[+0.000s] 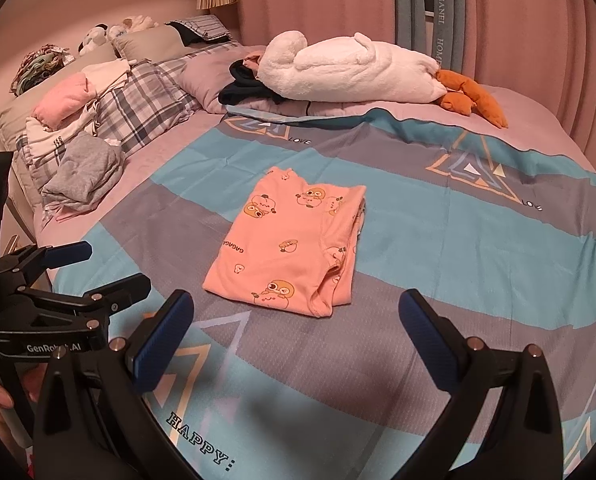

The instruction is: Fold small clothes

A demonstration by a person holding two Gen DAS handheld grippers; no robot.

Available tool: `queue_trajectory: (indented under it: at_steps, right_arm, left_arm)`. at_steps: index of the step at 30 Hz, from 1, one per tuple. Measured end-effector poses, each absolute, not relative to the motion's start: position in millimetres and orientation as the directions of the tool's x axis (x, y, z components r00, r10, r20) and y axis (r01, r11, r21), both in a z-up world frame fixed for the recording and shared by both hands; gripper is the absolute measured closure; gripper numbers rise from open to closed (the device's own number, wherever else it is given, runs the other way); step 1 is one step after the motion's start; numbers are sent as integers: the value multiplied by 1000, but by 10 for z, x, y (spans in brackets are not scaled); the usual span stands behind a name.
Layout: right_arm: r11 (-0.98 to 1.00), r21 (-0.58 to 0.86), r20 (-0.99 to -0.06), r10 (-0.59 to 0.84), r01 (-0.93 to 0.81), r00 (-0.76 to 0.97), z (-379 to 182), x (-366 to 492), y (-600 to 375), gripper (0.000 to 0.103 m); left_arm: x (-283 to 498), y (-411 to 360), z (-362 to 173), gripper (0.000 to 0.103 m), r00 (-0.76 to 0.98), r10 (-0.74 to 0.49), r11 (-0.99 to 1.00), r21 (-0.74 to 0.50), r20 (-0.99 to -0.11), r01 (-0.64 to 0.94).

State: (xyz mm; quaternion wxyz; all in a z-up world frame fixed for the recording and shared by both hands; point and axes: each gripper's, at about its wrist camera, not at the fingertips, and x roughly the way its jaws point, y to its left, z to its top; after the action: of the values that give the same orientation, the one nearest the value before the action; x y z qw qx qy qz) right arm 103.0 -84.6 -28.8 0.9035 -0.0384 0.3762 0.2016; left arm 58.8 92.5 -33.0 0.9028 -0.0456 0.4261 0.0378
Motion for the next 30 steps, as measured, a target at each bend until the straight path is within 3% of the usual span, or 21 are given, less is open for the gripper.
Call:
queue_trajectory:
  at_steps: [30]
  right_arm:
    - [913,102,-708,345,-394,617,-326,1167,-842,0]
  left_arm:
    - [681,962,-328,2,629,29,995,-40,-777,-96]
